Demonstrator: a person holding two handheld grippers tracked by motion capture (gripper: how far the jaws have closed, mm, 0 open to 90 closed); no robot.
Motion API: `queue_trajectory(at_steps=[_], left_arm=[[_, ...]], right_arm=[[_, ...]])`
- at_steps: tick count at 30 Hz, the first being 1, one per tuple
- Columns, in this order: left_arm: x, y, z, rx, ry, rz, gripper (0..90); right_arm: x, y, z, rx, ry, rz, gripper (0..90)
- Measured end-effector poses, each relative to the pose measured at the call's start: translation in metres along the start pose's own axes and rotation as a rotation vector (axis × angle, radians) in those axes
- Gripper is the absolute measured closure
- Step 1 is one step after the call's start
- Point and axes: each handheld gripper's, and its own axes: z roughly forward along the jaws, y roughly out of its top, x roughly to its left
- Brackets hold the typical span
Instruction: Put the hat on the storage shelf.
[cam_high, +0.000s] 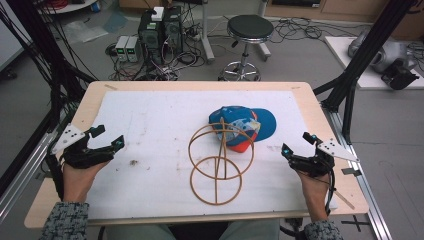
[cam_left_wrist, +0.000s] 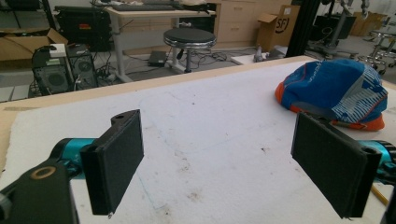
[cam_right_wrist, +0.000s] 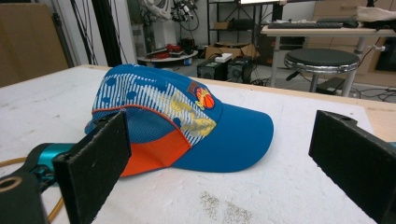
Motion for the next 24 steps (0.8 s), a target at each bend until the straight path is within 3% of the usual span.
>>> queue_trajectory(at_steps=[9,15,21,24], left_arm=[[-0.0024,0.0032,-0.0014,-0.005,-0.003,0.009,17.5],[-0.0028,0.0046,-0.0030,-0.009,0.000,0.007,17.5],[-0.0032,0.0039,-0.0034,-0.003,-0.003,0.006,17.7],[-0.0035,0.0045,-0.0037,-0.007,-0.004,0.001,17.8]], right_arm=[[0.0009,-0.0001,0.0017,0.004,0.006,-0.019,4.6],[0.0053,0.0017,0.0011,-0.014,0.002,-0.067,5.1],[0.0030,0.0048,0.0024,-0.040,-0.007,-0.062,5.3],[0.0028,0.0092,0.0045,-0.041,0.020,-0.047,5.4]])
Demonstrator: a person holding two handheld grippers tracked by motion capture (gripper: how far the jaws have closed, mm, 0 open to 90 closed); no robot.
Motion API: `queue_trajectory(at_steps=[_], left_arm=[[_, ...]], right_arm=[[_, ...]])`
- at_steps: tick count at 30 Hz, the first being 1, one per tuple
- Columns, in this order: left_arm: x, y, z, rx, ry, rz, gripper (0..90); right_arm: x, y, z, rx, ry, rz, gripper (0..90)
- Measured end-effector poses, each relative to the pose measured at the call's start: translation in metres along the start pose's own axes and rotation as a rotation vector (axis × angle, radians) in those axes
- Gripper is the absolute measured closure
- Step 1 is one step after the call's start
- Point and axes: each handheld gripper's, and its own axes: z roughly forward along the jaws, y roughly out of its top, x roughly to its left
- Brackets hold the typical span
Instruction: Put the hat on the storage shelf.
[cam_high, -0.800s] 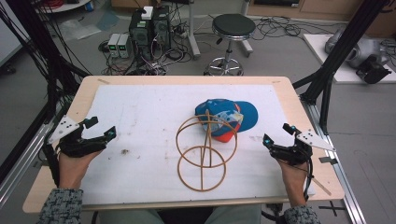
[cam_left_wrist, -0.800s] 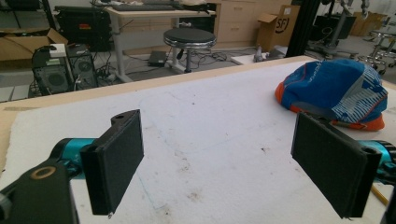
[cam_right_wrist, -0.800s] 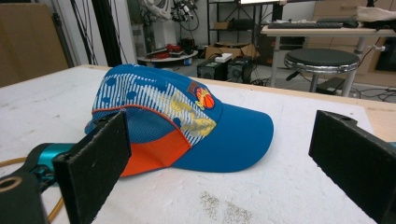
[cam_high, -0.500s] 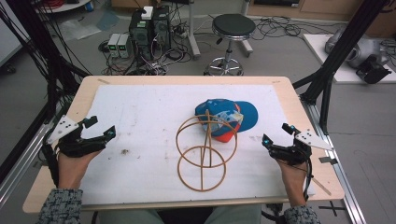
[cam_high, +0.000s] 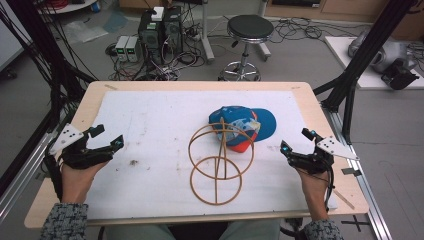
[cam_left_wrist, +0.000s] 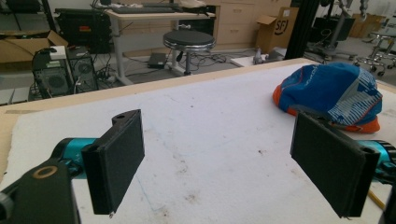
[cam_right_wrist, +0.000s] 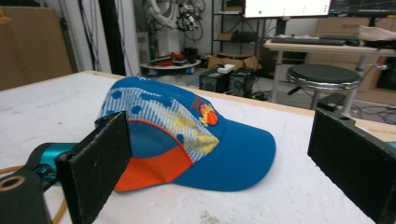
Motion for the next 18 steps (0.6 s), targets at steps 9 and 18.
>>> queue_trajectory(at_steps=[9,18], left_arm=[[0.000,0.001,-0.001,-0.002,-0.001,0.000,17.7],[0.001,0.001,-0.001,-0.001,-0.003,-0.004,17.7]], right_arm=[[0.011,0.015,0.017,-0.011,0.093,-0.063,6.1],[0.020,0.030,0.055,0.005,0.178,-0.067,14.6]])
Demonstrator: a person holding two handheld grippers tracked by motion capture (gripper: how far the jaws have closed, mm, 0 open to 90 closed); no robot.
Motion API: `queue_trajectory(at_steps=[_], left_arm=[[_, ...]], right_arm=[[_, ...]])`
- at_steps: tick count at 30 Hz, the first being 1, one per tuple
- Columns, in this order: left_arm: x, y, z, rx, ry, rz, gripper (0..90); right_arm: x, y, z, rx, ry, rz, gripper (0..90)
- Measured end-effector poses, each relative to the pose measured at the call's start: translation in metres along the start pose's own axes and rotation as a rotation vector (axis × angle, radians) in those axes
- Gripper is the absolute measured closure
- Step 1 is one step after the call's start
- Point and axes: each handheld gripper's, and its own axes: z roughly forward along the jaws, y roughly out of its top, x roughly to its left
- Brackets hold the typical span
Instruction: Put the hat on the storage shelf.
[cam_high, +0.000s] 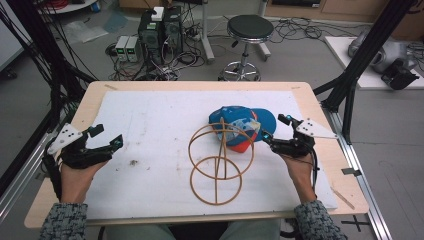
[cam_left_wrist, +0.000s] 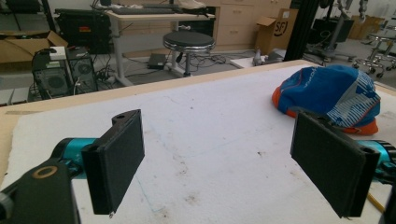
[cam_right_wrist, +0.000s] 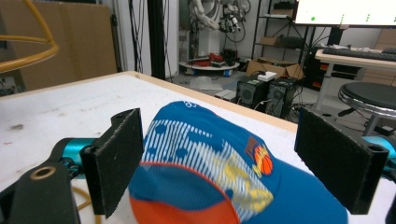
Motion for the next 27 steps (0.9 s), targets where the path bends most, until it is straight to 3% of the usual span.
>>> queue_trajectory(at_steps=[7,8,10,13,16,20,27], left_arm=[[0.001,0.000,-0.001,-0.002,0.003,-0.005,17.7],[0.002,0.001,-0.001,-0.004,0.003,-0.006,17.7],[0.002,0.001,-0.001,-0.002,0.001,-0.005,17.7],[0.001,0.001,-0.001,-0.005,0.001,-0.005,17.7],[0.002,0.001,-0.001,-0.004,-0.001,-0.006,17.7],[0.001,0.000,0.000,0.000,-0.003,-0.007,17.7],[0.000,-0.001,0.002,0.003,-0.008,-0.008,17.7]], right_arm=[[0.003,0.006,0.032,0.019,0.025,-0.017,14.7],[0.006,0.008,0.043,0.026,0.045,-0.023,14.9],[0.010,0.008,0.053,0.024,0.058,-0.048,19.0],[0.014,0.003,0.067,0.058,0.075,-0.089,21.2],[0.017,-0.004,0.078,0.095,0.098,-0.091,23.5],[0.022,-0.009,0.086,0.119,0.093,-0.134,27.2],[0.020,-0.013,0.094,0.138,0.070,-0.158,35.2]])
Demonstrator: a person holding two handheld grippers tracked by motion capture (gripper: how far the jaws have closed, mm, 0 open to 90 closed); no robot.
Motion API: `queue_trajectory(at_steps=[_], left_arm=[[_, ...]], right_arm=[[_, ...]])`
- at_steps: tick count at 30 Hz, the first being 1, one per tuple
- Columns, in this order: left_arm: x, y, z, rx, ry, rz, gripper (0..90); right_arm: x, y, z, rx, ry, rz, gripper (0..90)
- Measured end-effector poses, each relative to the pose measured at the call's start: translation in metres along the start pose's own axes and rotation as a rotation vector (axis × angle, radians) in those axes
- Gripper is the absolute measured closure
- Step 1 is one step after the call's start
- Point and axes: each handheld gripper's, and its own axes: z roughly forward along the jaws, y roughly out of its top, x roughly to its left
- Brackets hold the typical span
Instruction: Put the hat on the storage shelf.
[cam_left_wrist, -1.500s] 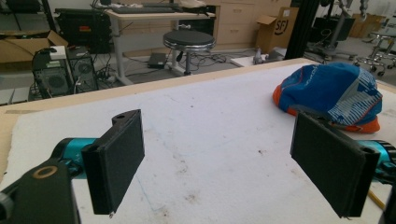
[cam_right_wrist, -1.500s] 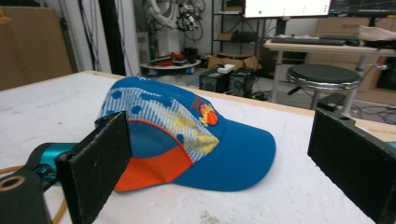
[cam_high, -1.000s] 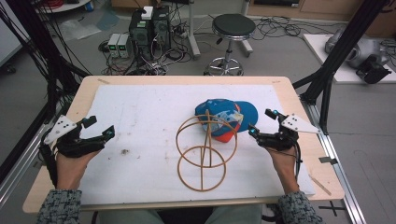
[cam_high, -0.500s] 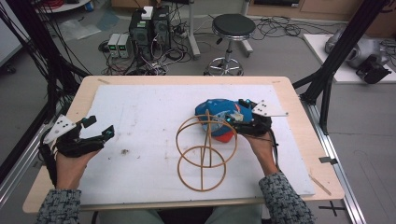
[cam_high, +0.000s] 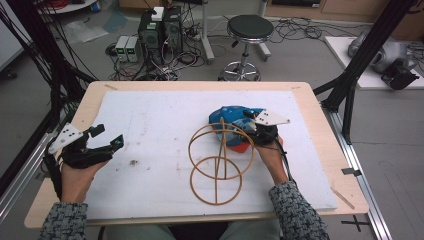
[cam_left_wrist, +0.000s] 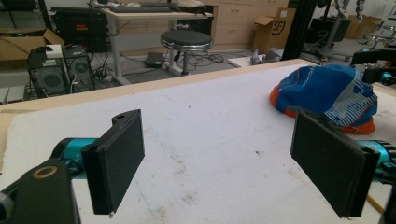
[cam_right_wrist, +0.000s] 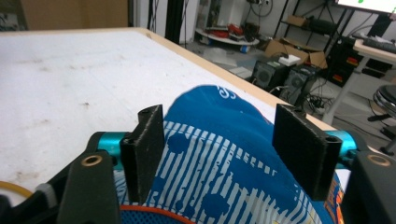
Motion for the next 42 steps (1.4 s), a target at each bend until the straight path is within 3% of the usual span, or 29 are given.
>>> queue_trajectory(at_steps=[8,20,24,29,30,34,36,38,42], left_arm=[[0.001,0.000,-0.001,0.002,-0.002,-0.001,17.8],[0.002,-0.001,-0.001,0.000,0.000,-0.008,17.7],[0.003,-0.001,-0.001,0.003,-0.001,-0.007,17.8],[0.004,-0.001,-0.001,0.001,0.002,-0.011,17.7],[0.004,-0.001,-0.001,0.002,0.002,-0.011,17.8],[0.004,-0.002,0.000,0.006,-0.001,-0.010,17.7],[0.003,-0.002,0.000,0.010,-0.004,-0.009,17.7],[0.003,-0.002,0.000,0.011,-0.006,-0.009,17.7],[0.003,-0.002,0.000,0.010,-0.005,-0.009,17.7]], right_arm=[[0.001,-0.001,0.009,0.033,-0.009,-0.019,46.1],[0.001,-0.001,0.018,0.081,-0.027,-0.050,75.7],[0.001,-0.001,0.020,0.091,-0.035,-0.053,80.6],[-0.001,0.000,0.020,0.064,-0.025,-0.030,70.6],[-0.001,0.001,0.019,0.045,-0.033,-0.016,64.6],[-0.002,0.004,0.016,0.018,-0.026,0.006,60.4],[-0.002,0.008,0.017,-0.013,0.006,0.018,51.7],[0.000,0.010,0.018,-0.032,0.023,0.012,50.1],[0.006,0.010,0.023,-0.020,0.033,-0.010,49.7]])
